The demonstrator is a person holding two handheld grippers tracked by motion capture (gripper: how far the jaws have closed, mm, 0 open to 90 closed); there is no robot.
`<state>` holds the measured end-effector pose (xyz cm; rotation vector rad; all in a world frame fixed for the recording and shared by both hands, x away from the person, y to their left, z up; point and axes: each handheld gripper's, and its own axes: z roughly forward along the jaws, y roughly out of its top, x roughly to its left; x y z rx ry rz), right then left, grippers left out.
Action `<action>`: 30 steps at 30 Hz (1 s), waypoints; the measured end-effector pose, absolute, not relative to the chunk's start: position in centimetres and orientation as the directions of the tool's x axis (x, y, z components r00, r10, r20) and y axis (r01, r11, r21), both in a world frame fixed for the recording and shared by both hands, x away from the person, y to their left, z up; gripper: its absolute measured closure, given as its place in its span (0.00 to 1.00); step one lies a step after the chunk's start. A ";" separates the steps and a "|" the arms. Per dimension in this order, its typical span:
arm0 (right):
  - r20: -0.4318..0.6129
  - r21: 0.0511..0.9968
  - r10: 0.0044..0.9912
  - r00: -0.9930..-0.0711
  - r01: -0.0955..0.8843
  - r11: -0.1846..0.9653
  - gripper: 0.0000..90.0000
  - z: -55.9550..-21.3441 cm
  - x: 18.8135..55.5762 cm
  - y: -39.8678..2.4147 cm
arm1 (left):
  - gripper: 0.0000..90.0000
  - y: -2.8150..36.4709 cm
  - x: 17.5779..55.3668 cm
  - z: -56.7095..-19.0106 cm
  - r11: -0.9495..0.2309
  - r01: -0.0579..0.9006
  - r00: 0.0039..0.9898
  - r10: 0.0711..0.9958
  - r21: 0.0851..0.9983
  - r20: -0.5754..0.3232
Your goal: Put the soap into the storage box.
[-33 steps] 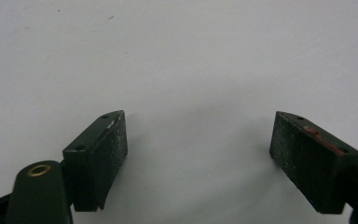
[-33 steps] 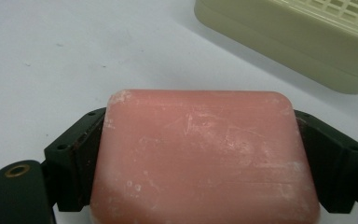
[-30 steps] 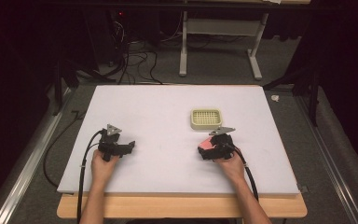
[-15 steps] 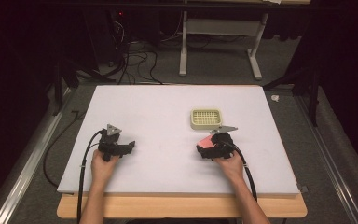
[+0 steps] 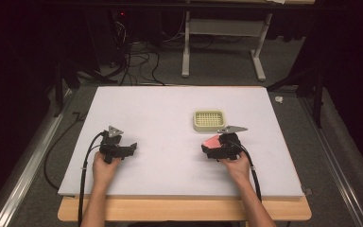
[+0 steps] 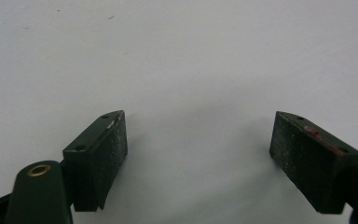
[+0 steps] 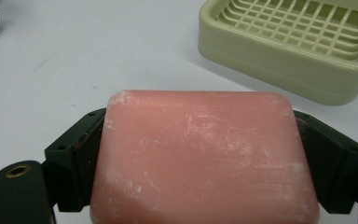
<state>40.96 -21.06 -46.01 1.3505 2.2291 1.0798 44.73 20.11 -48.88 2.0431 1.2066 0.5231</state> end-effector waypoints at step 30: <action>0.100 0.767 0.864 -0.494 0.592 0.250 0.15 -42.2 41.7 -21.3 | 0.21 20.1 44.7 -48.9 -0.324 0.593 0.485 0.874 0.737 -0.006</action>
